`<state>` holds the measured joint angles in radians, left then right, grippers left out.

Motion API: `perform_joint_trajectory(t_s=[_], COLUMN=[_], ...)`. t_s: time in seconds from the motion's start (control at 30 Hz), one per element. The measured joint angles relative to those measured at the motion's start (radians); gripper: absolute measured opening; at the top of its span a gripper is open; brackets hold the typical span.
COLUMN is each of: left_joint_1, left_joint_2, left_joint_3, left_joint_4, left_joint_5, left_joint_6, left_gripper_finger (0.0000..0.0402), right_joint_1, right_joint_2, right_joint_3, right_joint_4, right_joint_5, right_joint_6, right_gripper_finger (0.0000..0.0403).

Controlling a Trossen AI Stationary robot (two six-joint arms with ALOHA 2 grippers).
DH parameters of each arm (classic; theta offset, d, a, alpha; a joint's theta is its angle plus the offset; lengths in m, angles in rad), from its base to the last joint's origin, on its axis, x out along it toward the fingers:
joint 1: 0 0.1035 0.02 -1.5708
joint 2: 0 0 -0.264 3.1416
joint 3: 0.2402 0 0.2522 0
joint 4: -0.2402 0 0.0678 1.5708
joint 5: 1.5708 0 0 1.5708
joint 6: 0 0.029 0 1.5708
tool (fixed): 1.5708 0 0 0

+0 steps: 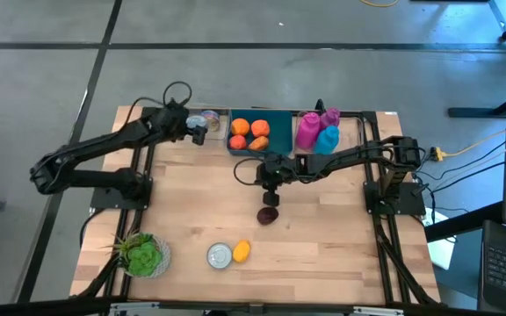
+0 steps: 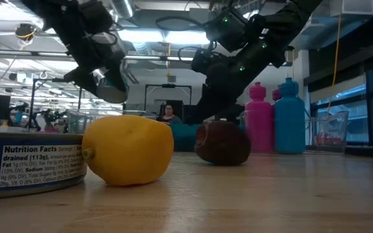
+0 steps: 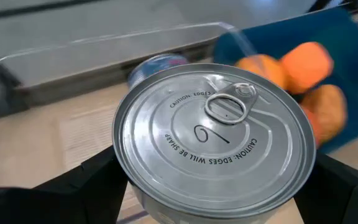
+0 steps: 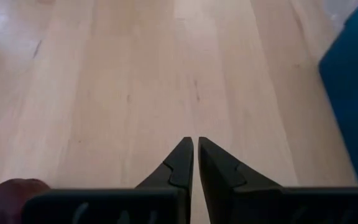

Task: Pick & Place Food Item
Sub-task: Put the top yellow blue tuna can into the left transparent bin

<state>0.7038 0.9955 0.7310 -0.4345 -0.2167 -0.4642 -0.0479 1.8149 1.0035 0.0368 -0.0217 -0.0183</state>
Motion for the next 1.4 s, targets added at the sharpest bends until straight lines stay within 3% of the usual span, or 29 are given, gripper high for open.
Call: perform_joint_trajectory(t_s=[0.73, 1.07, 1.4], left_joint_1=[0.213, 0.296, 0.300], left_joint_2=[0.394, 0.465, 0.535], left_joint_3=[0.341, 0.355, 0.355], left_joint_4=[-0.377, -0.394, -0.392], left_joint_5=[0.001, 0.078, 0.079], left_joint_6=[-0.030, -0.023, -0.004], left_gripper_finger=[0.0343, 0.0343, 0.0343], right_joint_1=[0.046, 0.049, 0.049], right_joint_2=[0.000, 0.000, 0.000], right_joint_3=[0.000, 0.000, 0.000], right_joint_4=[0.000, 0.000, 0.000], right_joint_5=[-0.043, -0.043, -0.038], right_joint_6=[-0.041, -0.043, -0.045], right_gripper_finger=[0.0028, 0.0028, 0.0028])
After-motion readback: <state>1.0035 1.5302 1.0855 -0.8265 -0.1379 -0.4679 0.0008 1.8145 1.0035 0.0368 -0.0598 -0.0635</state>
